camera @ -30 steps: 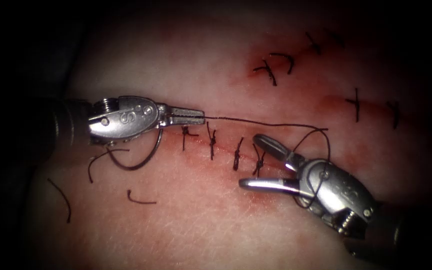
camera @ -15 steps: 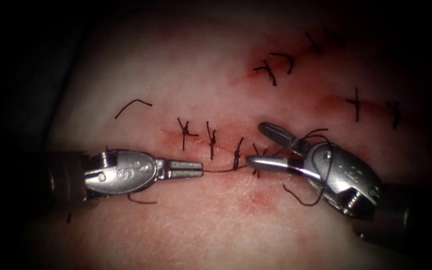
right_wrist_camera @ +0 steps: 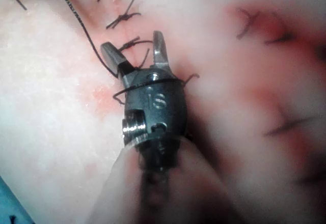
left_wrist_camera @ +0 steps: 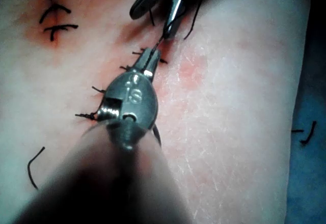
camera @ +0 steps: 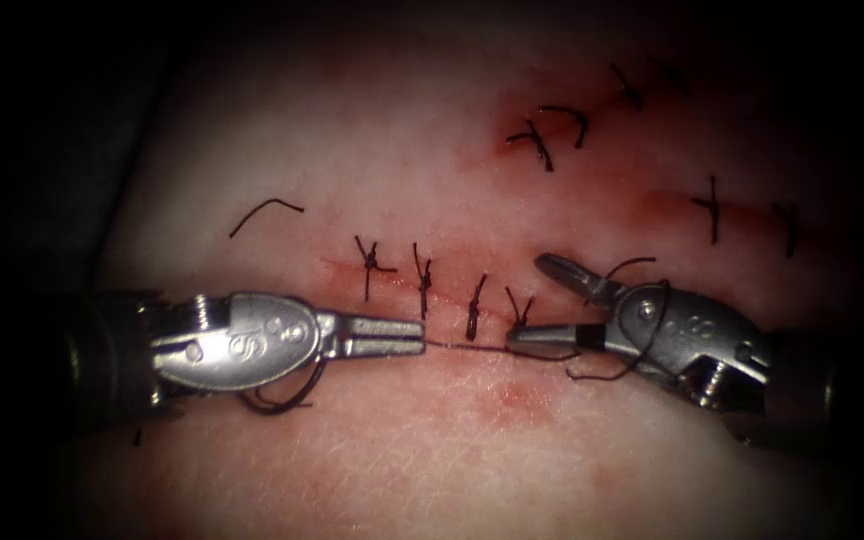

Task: Wound Closure
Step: Wrap the suture two times counter-clockwise around the right gripper, then grasp the suture tail with the right gripper, then pull the right tool down and the left tool up to tie the knot, then loop the suture once clockwise around the right gripper.

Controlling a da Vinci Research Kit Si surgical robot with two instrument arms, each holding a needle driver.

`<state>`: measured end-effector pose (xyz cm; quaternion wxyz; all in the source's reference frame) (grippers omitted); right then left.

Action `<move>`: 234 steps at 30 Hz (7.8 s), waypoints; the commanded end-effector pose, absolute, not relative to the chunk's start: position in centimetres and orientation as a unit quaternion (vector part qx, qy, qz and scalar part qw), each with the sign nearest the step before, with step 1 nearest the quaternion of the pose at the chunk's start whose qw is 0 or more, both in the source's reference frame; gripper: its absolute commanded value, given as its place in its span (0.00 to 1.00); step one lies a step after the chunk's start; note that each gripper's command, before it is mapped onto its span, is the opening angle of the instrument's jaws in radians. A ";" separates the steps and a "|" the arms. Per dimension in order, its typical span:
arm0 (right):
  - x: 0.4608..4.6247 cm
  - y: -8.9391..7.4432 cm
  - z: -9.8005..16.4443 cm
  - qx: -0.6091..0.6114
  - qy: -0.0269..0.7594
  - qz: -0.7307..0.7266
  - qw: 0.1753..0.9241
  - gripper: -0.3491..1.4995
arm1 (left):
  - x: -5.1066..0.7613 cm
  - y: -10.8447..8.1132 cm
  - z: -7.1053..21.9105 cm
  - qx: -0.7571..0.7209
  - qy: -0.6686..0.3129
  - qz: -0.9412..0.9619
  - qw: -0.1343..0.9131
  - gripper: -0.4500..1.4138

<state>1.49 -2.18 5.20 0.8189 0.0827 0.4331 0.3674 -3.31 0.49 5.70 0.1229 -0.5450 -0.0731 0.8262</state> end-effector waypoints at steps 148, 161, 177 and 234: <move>1.38 -3.6 5.3 -0.133 0.483 0.580 0.642 0.00 | -4.34 3.4 8.5 -0.528 0.052 0.766 0.363 0.00; 1.52 -3.8 5.4 -0.125 0.480 0.569 0.656 0.00 | -4.18 3.9 9.0 -0.539 0.033 0.734 0.412 0.00; 1.69 -4.1 5.5 -0.111 0.459 0.560 0.681 0.00 | -4.19 3.9 9.1 -0.554 0.004 0.734 0.393 0.00; 1.43 -1.7 5.3 0.077 0.661 0.322 0.673 0.00 | -4.05 0.6 6.3 -0.505 -0.151 0.841 0.122 0.00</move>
